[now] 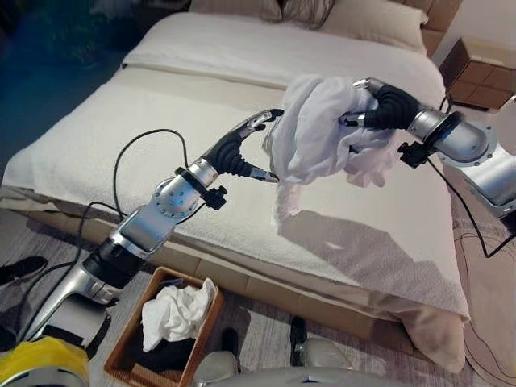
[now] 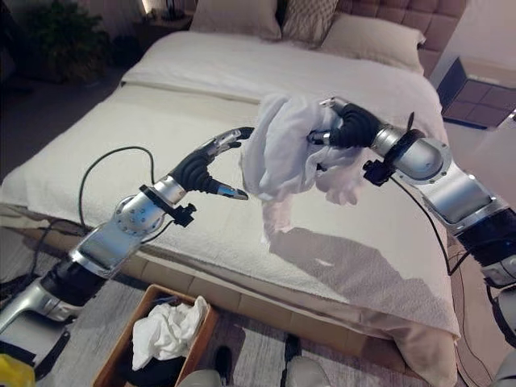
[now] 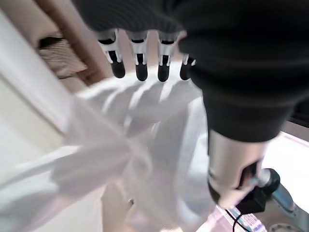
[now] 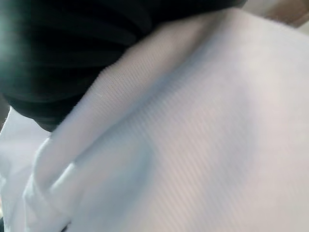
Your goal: Pick up clothes into the bucket
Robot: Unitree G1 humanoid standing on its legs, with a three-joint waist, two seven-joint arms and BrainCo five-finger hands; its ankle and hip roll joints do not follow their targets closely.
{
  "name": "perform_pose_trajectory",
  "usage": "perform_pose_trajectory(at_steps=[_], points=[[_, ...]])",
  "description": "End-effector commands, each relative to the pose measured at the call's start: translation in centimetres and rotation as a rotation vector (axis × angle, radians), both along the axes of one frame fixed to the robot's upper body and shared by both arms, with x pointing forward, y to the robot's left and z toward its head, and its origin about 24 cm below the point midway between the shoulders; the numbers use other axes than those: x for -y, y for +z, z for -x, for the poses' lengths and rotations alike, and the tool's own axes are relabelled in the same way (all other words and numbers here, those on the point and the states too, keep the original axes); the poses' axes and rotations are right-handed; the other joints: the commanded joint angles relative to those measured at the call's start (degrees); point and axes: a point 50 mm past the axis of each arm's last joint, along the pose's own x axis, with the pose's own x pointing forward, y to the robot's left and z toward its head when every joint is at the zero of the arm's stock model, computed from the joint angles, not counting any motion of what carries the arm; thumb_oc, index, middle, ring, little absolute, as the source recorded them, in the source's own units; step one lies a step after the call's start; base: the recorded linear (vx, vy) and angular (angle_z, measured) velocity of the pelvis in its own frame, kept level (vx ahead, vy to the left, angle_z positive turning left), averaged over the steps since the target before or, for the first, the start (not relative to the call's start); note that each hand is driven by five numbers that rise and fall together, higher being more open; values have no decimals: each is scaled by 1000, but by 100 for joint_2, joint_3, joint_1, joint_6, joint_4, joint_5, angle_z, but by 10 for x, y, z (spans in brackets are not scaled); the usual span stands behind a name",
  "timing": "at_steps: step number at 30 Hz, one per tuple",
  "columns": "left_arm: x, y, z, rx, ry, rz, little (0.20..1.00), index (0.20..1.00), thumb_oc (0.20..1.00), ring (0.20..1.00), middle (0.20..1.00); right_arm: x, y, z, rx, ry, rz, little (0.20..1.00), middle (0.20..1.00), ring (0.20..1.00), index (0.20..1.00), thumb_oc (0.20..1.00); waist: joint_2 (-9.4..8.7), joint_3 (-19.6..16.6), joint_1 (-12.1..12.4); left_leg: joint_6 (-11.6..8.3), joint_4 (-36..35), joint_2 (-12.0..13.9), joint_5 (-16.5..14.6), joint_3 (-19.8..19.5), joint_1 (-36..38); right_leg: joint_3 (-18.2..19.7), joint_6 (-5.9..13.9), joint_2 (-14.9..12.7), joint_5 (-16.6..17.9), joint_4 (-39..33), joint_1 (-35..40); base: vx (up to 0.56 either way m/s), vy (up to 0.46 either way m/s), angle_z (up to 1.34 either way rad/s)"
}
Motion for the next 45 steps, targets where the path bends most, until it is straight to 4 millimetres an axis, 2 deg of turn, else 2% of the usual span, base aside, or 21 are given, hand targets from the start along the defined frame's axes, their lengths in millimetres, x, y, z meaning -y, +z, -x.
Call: perform_pose_trajectory(at_steps=[1,2,3,7,11,14,20,21,22,25,26,27,28,29,30,35,41,45], points=[[7,-3,-2,42,-9,-36,1000,1000,1000,1000,1000,-23,23,7,49,132,-93,200,200,200,200,200,-322,-491,77,-44,437,-93,-470,109,-230,9,413,-263,-335,203,267,33,3,0],[18,-6,-6,40,-9,-26,1000,1000,1000,1000,1000,-34,20,11,25,191,-132,200,200,200,200,200,-326,-596,54,-34,401,-89,-484,106,-142,-13,417,-265,-376,214,360,33,3,1],[18,-6,-6,40,-9,-26,1000,1000,1000,1000,1000,-33,20,11,25,190,-132,200,200,200,200,200,-326,-593,56,-34,397,-90,-483,105,-137,-15,417,-266,-377,213,365,50,5,1],[32,-10,-10,3,-12,37,1000,1000,1000,1000,1000,-55,17,20,-15,310,-208,200,200,200,200,200,-330,-732,42,-3,316,-75,-484,72,-2,-57,406,-268,-419,210,501,19,0,2],[38,-17,-12,-25,2,62,1000,1000,1000,1000,1000,-63,13,23,-46,354,-249,200,200,200,200,200,-343,-793,47,0,268,-59,-464,64,17,-80,404,-265,-416,173,535,0,0,0],[42,-20,-14,-10,34,53,1000,1000,1000,1000,1000,-72,10,28,-114,427,-343,200,200,200,200,200,-356,-831,55,4,231,-35,-442,62,31,-112,404,-250,-393,115,531,0,0,0],[44,-27,-14,-42,51,86,1000,1000,1000,1000,1000,-75,7,32,-159,473,-450,200,200,200,200,200,-367,-850,46,13,212,-10,-443,78,81,-100,396,-233,-379,71,575,0,0,0],[44,-27,-14,-43,51,86,548,548,548,548,548,-75,7,32,-159,473,-451,200,200,200,200,200,-368,-849,47,13,211,-9,-443,79,84,-100,396,-233,-379,70,578,0,0,0],[45,-31,-12,-104,28,149,200,200,200,200,200,-75,7,33,-154,474,-457,200,200,200,200,200,-368,-863,41,16,210,-4,-450,85,105,-100,392,-229,-387,69,604,0,0,0],[45,-36,-10,-168,9,220,200,200,200,200,200,-72,5,32,-154,458,-473,200,200,200,200,200,-372,-863,39,16,214,2,-455,79,124,-96,387,-227,-394,75,621,0,0,0],[46,-43,-8,-242,-5,282,200,200,200,200,200,-69,3,31,-151,441,-485,256,256,256,256,256,-368,-878,30,12,222,8,-461,69,135,-101,379,-227,-406,73,647,0,0,0],[46,-43,-8,-243,-5,282,200,200,200,200,200,-69,3,31,-151,441,-486,354,354,354,354,354,-369,-879,31,11,221,8,-461,69,136,-101,379,-226,-406,73,649,0,0,0],[46,-47,-7,-271,-9,302,200,200,200,200,200,-67,2,31,-150,430,-495,523,523,523,523,523,-366,-883,25,12,217,5,-462,64,143,-103,376,-225,-411,72,655,0,0,0],[45,-55,-4,-332,-10,347,200,200,200,200,200,-62,0,32,-144,413,-511,818,818,818,818,818,-362,-885,12,9,216,11,-467,59,155,-107,373,-222,-422,70,668,0,0,0],[45,-58,-3,-354,-11,360,200,200,200,200,200,-60,-1,32,-143,404,-519,1000,1000,1000,1000,1000,-359,-888,3,8,219,9,-470,60,157,-115,370,-223,-423,70,674,0,0,0],[40,-69,1,-421,2,420,200,200,200,200,200,-47,-8,30,-139,344,-577,1000,1000,1000,1000,1000,-354,-900,-5,5,205,23,-470,48,160,-121,366,-220,-435,55,683,0,0,0],[31,-81,7,-495,30,508,200,200,200,200,200,-23,-17,27,-102,219,-662,1000,1000,1000,1000,1000,-342,-898,-11,12,210,15,-477,39,147,-114,362,-219,-437,42,673,0,0,0],[24,-90,11,-539,63,568,200,200,200,200,200,-4,-30,25,-80,111,-747,1000,1000,1000,1000,1000,-336,-890,-14,29,224,2,-495,21,142,-109,359,-228,-443,44,677,0,0,0]])
